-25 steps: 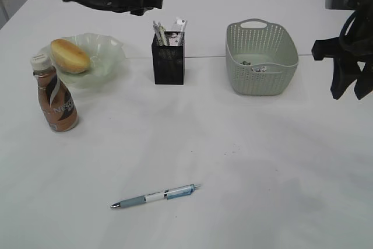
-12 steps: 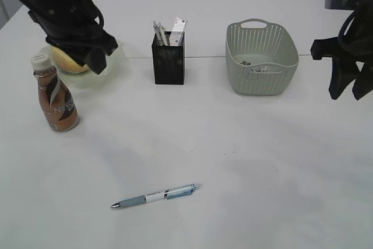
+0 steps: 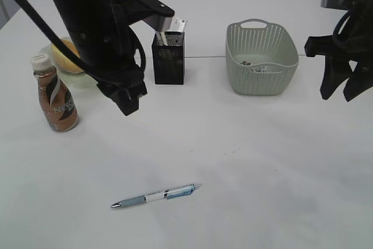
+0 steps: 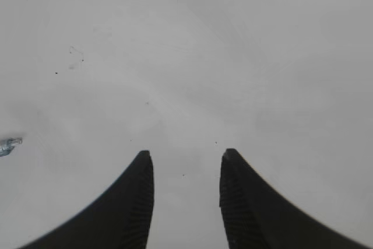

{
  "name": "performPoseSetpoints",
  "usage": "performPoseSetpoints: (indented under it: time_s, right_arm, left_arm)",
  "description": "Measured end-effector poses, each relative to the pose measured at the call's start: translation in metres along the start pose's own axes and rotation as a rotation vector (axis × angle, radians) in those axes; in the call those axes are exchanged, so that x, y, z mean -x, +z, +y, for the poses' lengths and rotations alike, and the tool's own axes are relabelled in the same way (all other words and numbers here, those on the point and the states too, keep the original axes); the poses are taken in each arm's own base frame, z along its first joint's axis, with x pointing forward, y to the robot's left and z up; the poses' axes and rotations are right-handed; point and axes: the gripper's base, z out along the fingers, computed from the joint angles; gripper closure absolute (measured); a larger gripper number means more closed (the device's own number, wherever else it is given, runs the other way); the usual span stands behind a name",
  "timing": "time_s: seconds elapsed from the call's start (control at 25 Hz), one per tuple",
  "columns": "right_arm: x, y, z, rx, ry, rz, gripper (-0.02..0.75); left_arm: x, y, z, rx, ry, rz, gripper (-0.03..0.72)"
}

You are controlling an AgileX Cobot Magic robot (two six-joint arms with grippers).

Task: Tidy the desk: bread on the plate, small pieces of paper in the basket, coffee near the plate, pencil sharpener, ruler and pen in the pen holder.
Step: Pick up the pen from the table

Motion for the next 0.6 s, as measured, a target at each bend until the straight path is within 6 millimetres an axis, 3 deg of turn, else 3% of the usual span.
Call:
performPoseSetpoints:
  time_s: [0.36, 0.48, 0.6]
  right_arm:
    - [0.0, 0.0, 0.001, 0.013, 0.005, 0.004, 0.455]
    - [0.0, 0.0, 0.001, 0.014, 0.005, 0.004, 0.455]
    - [0.0, 0.0, 0.001, 0.014, 0.005, 0.004, 0.455]
  left_arm:
    - [-0.014, 0.03, -0.033, -0.002, 0.153, 0.122, 0.41]
    - [-0.009, 0.032, -0.047, 0.021, 0.214, 0.104, 0.41]
    - [-0.004, 0.049, -0.059, 0.022, 0.256, 0.121, 0.41]
